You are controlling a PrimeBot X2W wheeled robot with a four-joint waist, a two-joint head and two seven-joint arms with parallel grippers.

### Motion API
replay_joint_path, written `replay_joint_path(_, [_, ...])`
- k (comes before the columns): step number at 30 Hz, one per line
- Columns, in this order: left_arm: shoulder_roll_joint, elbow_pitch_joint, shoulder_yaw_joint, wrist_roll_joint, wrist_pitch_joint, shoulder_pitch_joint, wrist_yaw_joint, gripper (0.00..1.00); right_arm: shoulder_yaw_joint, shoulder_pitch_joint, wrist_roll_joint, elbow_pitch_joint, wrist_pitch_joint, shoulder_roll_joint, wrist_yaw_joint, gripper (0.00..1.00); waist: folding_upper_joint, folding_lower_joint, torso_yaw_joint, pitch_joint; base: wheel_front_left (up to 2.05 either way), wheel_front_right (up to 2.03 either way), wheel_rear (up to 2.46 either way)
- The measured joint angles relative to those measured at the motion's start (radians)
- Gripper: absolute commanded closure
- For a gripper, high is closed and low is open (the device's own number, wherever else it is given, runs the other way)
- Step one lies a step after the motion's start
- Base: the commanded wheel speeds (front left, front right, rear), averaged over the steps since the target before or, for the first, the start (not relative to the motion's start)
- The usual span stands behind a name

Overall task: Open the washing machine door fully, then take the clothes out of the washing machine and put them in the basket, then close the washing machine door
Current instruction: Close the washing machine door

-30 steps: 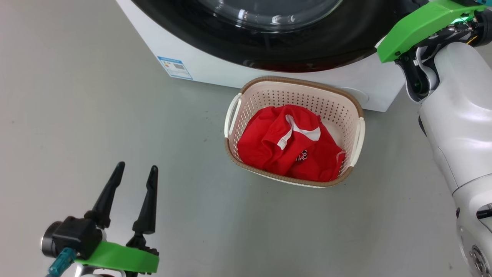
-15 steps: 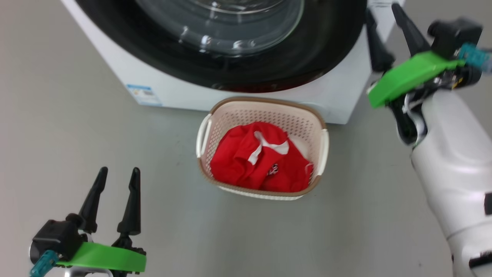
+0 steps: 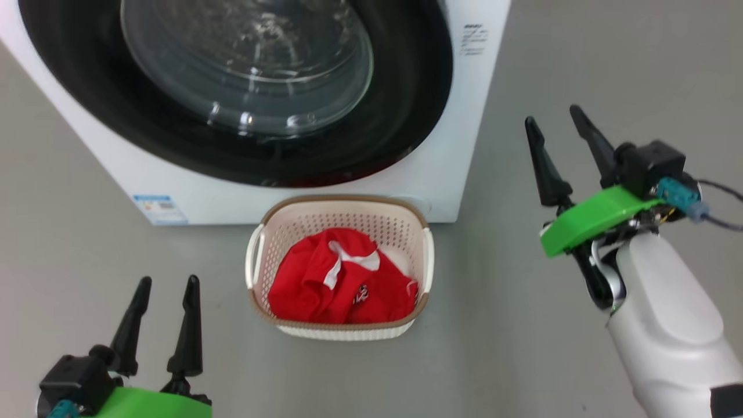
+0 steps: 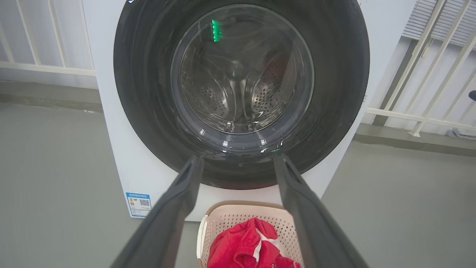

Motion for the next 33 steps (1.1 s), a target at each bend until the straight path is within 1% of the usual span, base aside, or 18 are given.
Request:
replay_joint_path(8, [-0.008, -0.001, 0.010, 0.003, 0.000, 0.054, 0.000, 0.00, -0.013, 0.160, -0.017, -0.135, 0.000, 0.003, 0.000, 0.00, 0.0000, 0.0000, -0.050, -0.078, 0.00, 0.00, 0.00])
replay_joint_path(11, [-0.012, -0.002, 0.010, 0.020, 0.000, 0.071, 0.000, 0.00, -0.017, 0.226, -0.021, -0.183, 0.000, 0.000, 0.000, 0.00, 0.0000, 0.0000, -0.063, -0.106, 0.00, 0.00, 0.00])
replay_joint_path(16, [-0.013, -0.018, 0.013, 0.031, 0.000, 0.099, 0.000, 0.00, -0.061, 0.344, -0.020, -0.273, 0.000, 0.000, 0.000, 0.00, 0.0000, 0.0000, -0.079, -0.145, 0.00, 0.00, 0.00])
replay_joint_path(23, [-0.014, -0.044, 0.028, 0.064, 0.000, 0.147, 0.000, 0.00, -0.137, 0.477, -0.023, -0.378, 0.000, 0.005, 0.000, 0.00, 0.0000, 0.0000, -0.090, -0.177, 0.00, 0.00, 0.00])
replay_joint_path(25, [-0.016, -0.068, 0.039, 0.063, 0.000, 0.159, 0.000, 0.00, -0.159, 0.510, -0.038, -0.423, 0.000, 0.007, 0.000, 0.00, 0.0000, 0.0000, -0.090, -0.184, 0.00, 0.00, 0.00])
replay_joint_path(28, [-0.019, -0.093, 0.044, 0.063, 0.000, 0.171, 0.000, 0.00, -0.184, 0.569, -0.098, -0.477, 0.000, 0.013, 0.000, 0.00, 0.0000, 0.0000, -0.087, -0.193, 0.00, 0.00, 0.00])
replay_joint_path(30, [-0.019, -0.104, 0.044, 0.064, 0.000, 0.186, 0.000, 0.00, -0.208, 0.615, -0.103, -0.497, 0.000, 0.030, 0.000, 0.00, 0.0000, 0.0000, -0.085, -0.199, 0.00, 0.00, 0.00])
replay_joint_path(33, [-0.019, -0.104, 0.043, 0.080, 0.000, 0.222, 0.000, 0.00, -0.211, 0.667, -0.119, -0.514, 0.000, 0.037, 0.000, 0.00, 0.0000, 0.0000, -0.086, -0.205, 0.00, 0.00, 0.00])
